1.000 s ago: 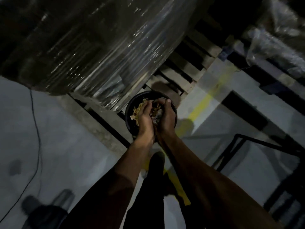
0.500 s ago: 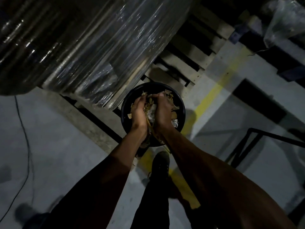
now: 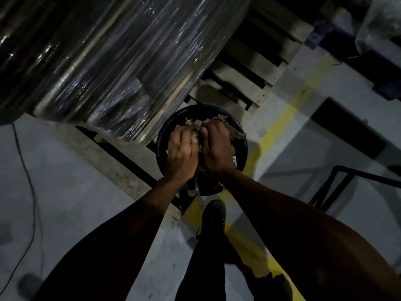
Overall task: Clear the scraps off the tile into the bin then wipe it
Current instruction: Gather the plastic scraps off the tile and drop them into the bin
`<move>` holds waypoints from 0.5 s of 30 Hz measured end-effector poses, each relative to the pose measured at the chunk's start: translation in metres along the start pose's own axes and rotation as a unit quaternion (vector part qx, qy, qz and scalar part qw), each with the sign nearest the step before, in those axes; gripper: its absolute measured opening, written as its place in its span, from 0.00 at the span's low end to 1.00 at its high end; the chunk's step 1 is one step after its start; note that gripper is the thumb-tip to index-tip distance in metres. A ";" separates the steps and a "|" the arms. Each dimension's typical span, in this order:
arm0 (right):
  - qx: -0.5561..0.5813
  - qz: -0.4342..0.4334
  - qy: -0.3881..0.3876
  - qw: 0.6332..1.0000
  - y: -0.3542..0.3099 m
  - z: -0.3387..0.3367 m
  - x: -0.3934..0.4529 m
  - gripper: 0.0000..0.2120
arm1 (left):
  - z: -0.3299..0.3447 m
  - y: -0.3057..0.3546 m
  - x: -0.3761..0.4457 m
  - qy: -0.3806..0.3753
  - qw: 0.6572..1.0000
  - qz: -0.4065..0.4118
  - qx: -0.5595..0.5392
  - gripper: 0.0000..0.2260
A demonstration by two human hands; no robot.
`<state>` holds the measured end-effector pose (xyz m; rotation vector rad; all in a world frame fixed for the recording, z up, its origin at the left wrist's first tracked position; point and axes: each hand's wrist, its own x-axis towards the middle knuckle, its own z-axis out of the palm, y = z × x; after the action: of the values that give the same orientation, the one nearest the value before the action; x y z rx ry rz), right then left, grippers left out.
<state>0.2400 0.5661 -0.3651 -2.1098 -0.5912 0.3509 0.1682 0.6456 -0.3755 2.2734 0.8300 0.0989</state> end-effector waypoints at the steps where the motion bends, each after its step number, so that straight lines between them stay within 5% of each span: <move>1: -0.014 -0.001 -0.019 1.000 0.005 0.001 -0.001 0.20 | 0.002 -0.006 0.000 -0.008 0.999 0.014 0.046 0.20; 6: -0.024 0.022 -0.064 0.997 0.009 -0.006 -0.005 0.17 | 0.004 -0.018 -0.003 -0.011 0.982 0.045 0.185 0.19; 15: 0.001 0.080 0.015 0.997 -0.039 -0.066 -0.027 0.17 | -0.036 0.029 -0.015 -0.020 0.997 -0.048 0.060 0.26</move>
<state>0.2368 0.5251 -0.2951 -2.1624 -0.4048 0.4080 0.1610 0.6423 -0.3280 2.3346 0.9462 -0.0419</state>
